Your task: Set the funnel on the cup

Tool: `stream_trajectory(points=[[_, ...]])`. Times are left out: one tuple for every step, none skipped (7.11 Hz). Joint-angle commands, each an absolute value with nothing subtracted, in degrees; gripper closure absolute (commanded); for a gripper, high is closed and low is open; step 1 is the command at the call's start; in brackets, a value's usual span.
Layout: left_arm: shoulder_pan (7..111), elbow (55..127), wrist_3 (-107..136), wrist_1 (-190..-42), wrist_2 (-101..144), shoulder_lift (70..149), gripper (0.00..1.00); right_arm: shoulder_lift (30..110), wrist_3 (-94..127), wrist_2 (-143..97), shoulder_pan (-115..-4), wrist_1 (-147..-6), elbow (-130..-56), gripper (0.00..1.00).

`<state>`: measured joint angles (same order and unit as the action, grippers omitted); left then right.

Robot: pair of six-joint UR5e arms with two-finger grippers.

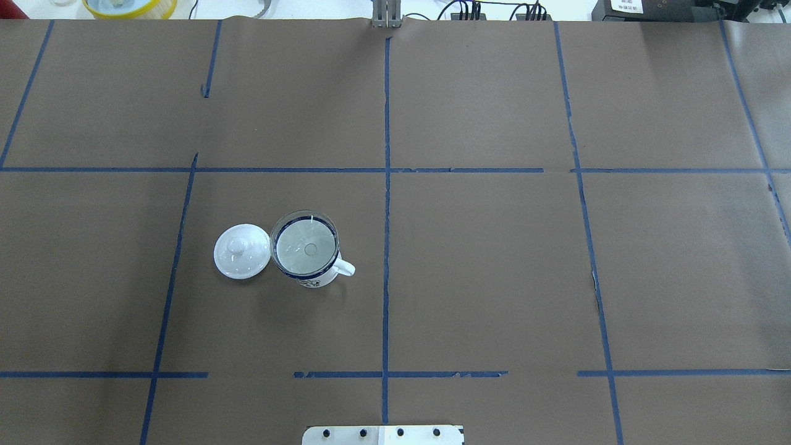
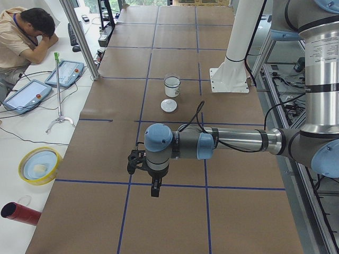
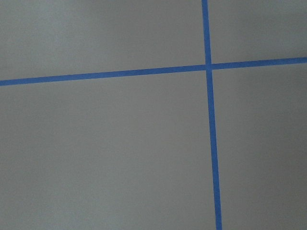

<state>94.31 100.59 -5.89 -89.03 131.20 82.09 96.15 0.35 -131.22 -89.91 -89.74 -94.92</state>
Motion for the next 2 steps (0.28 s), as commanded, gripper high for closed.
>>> stream_trajectory(points=[[94.3,100.6,-5.9,-89.0,131.3,82.1,0.0,96.2,0.4,-131.2,-89.9,-89.7,-94.9,0.0],[94.3,100.6,-5.9,-89.0,131.4,82.1,0.0,96.2,0.4,-131.2,-89.9,-89.7,-94.9,0.0]])
